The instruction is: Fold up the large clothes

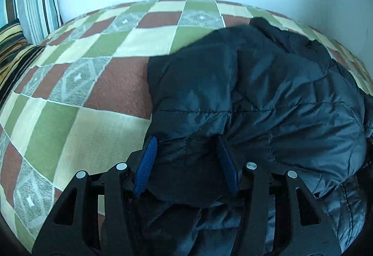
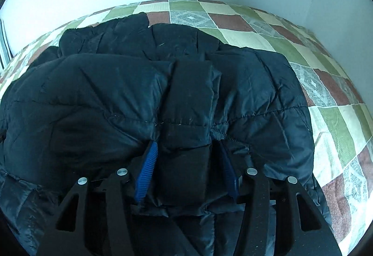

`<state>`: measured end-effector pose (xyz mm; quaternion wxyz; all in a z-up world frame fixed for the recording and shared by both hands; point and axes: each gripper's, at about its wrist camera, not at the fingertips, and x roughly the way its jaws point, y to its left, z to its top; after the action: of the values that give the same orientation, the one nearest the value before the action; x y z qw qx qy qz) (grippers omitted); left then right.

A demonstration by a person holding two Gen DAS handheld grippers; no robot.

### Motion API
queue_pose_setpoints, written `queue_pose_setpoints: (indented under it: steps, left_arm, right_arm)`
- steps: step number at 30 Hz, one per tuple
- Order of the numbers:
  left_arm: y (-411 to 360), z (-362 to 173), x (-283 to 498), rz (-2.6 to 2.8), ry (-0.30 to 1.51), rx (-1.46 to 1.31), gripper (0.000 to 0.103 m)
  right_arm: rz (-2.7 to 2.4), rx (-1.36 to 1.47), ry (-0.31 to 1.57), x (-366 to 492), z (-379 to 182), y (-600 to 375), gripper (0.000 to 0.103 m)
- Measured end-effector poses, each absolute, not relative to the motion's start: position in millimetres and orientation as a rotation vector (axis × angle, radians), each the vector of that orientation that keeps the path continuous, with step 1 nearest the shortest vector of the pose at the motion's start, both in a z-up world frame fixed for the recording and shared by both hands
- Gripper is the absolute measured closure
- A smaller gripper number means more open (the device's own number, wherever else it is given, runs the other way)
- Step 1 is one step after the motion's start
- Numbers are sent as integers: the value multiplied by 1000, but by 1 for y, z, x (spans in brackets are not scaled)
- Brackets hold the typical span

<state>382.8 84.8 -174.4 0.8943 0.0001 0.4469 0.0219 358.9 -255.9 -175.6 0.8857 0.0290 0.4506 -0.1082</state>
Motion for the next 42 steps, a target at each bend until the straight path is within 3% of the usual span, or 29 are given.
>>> queue_pose_setpoints:
  steps: [6, 12, 21, 26, 29, 31, 36, 42]
  left_arm:
    - [80, -155, 376, 84, 918, 18, 52]
    - [48, -113, 378, 4, 798, 16, 51]
    - [14, -172, 426, 7, 958, 83, 49]
    - [16, -161, 418, 13, 931, 96, 50]
    - [34, -143, 390, 7, 919, 52, 50]
    - [57, -131, 355, 8, 896, 8, 39]
    - [106, -118, 268, 20, 873, -24, 31]
    - [155, -131, 166, 18, 923, -96, 30]
  right_arm:
    - [-241, 62, 919, 354, -155, -255, 49]
    - [-206, 81, 830, 365, -118, -249, 48]
    - [-188, -41, 920, 406, -169, -234, 41]
    - [-185, -36, 899, 396, -154, -234, 40]
    - [-159, -14, 878, 361, -131, -247, 32]
    - [-159, -7, 856, 333, -121, -261, 26]
    - [-207, 20, 865, 245, -113, -317, 25]
    - [-285, 94, 929, 144, -131, -368, 25]
